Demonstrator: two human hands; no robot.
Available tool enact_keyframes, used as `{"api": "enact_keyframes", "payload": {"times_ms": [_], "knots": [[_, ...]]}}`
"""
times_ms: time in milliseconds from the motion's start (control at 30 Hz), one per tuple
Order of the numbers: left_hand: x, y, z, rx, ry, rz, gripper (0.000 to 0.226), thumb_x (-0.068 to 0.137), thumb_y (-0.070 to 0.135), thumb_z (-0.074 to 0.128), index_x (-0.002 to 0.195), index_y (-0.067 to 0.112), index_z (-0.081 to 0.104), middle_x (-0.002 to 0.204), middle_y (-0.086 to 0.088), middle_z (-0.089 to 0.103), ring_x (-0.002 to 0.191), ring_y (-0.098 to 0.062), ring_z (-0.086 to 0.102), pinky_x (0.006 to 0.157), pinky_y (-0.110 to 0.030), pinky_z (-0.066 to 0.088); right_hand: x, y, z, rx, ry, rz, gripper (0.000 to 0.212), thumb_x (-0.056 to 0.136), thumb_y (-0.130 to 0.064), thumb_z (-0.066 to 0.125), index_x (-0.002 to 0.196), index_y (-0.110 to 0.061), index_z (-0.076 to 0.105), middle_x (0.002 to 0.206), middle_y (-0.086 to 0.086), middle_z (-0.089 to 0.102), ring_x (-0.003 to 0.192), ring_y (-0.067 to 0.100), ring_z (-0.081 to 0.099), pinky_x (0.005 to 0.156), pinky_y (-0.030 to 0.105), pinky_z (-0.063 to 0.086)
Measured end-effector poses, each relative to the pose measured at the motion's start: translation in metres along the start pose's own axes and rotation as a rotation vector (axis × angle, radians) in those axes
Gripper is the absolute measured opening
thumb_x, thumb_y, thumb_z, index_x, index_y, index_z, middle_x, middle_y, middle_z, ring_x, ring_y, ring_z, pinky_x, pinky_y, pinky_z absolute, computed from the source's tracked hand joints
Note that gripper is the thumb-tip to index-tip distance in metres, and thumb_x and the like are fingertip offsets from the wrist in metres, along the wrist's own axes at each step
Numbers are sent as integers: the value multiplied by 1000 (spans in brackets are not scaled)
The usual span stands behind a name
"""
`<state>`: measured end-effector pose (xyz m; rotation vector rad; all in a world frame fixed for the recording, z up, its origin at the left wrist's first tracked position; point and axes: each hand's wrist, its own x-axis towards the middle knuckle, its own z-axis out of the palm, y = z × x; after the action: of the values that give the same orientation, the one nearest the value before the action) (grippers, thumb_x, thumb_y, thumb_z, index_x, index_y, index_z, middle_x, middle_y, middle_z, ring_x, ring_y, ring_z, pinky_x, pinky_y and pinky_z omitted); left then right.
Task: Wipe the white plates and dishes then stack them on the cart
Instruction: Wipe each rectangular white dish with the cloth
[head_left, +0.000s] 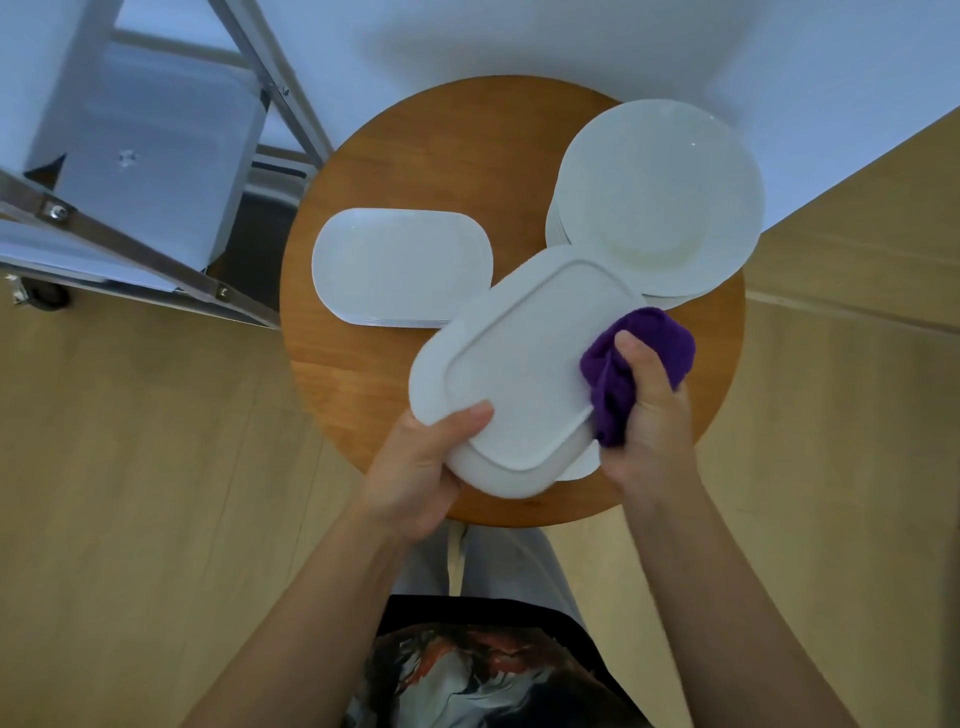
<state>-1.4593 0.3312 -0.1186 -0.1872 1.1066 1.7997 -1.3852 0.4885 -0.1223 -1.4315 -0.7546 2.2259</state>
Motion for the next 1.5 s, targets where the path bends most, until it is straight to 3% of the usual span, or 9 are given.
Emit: {"api": "enact_keyframes", "payload": {"times_ms": [133,300,600,867,1033,1233,1333,1400,1500], "knots": [[4,31,-8,136,-210,-173,58,64,58,76,108,20,73,110,-3,70,104,-23,64,88,-38,53,10,-27,-10,-98,-197,153,63,65,-18,71,125,-8,55,105,11,66,91,26,65,80,41,55],[23,37,8,81,-55,-467,28,75,25,64,95,10,76,102,-14,72,89,-28,70,73,-40,59,8,-25,3,-403,-218,53,59,57,-22,79,113,-12,61,95,6,71,83,21,68,66,34,56],[23,33,2,-41,22,-272,51,79,24,62,127,8,57,124,-18,62,112,-35,60,93,-49,50,-14,1,5,-691,-136,-192,95,41,-54,79,126,-24,48,111,-4,62,100,15,62,72,29,57],[25,24,20,-186,254,-119,50,79,23,68,127,18,55,118,-12,66,106,-33,64,83,-50,55,-46,41,0,-647,-43,-365,80,60,-44,79,126,-32,36,108,-13,53,91,-6,57,63,9,49],[28,3,40,-246,425,-17,22,84,20,69,104,22,61,87,0,75,80,-19,72,63,-35,59,-60,59,22,-429,140,-457,91,66,-39,76,140,-17,29,123,2,50,102,6,57,67,9,49],[28,28,19,47,333,58,33,85,36,61,116,25,57,106,-1,72,98,-22,69,81,-43,57,-71,60,4,-483,35,-350,59,66,-42,76,118,-40,48,112,-9,58,98,8,61,68,17,53],[24,41,4,269,225,72,35,94,45,42,120,28,58,116,-1,68,108,-23,64,93,-50,50,-59,34,-1,-564,48,-499,65,59,-40,72,120,-31,52,122,1,56,104,15,60,76,23,54],[21,44,2,340,150,35,42,97,49,29,117,29,60,114,-1,69,106,-22,65,90,-46,53,-41,10,10,-670,-17,-630,57,62,-40,65,118,-34,53,129,7,51,112,21,55,89,34,52],[17,42,11,412,40,-18,45,88,56,33,101,30,67,98,1,74,93,-15,70,73,-28,57,-11,-11,42,-873,-162,-736,48,72,-44,54,119,-36,53,129,-12,48,117,14,49,100,44,44]]}}
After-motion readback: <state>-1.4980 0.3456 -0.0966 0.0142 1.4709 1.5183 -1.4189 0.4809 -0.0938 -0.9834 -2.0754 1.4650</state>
